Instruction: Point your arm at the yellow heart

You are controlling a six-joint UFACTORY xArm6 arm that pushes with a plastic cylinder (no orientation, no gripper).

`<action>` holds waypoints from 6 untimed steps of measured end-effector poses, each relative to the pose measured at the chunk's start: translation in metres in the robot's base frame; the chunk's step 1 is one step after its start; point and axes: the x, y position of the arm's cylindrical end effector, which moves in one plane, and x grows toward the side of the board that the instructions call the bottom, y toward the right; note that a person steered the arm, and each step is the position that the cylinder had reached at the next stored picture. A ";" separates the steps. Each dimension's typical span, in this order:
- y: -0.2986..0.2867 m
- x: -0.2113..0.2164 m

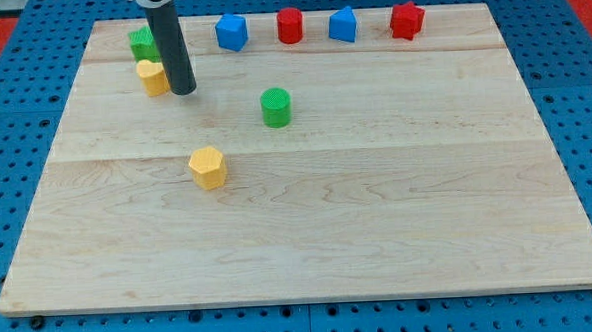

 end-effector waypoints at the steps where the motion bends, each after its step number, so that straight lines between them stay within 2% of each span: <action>1: -0.019 -0.006; 3: -0.040 -0.013; 4: -0.018 0.016; 5: -0.053 0.043; 6: -0.121 0.044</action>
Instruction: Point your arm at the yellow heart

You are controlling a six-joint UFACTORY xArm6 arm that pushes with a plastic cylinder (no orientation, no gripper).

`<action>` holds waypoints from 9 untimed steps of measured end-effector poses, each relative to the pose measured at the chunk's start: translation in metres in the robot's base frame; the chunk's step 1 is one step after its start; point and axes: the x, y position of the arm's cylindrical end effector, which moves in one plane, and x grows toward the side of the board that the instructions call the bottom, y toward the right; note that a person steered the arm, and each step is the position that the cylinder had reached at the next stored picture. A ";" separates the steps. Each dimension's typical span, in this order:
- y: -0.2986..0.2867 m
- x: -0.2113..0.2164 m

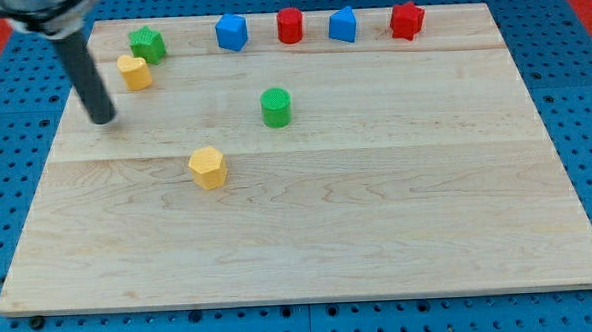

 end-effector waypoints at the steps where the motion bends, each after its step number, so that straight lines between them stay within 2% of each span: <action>1: -0.035 -0.030; 2: -0.034 -0.057; 4: -0.006 -0.061; 9: 0.018 -0.061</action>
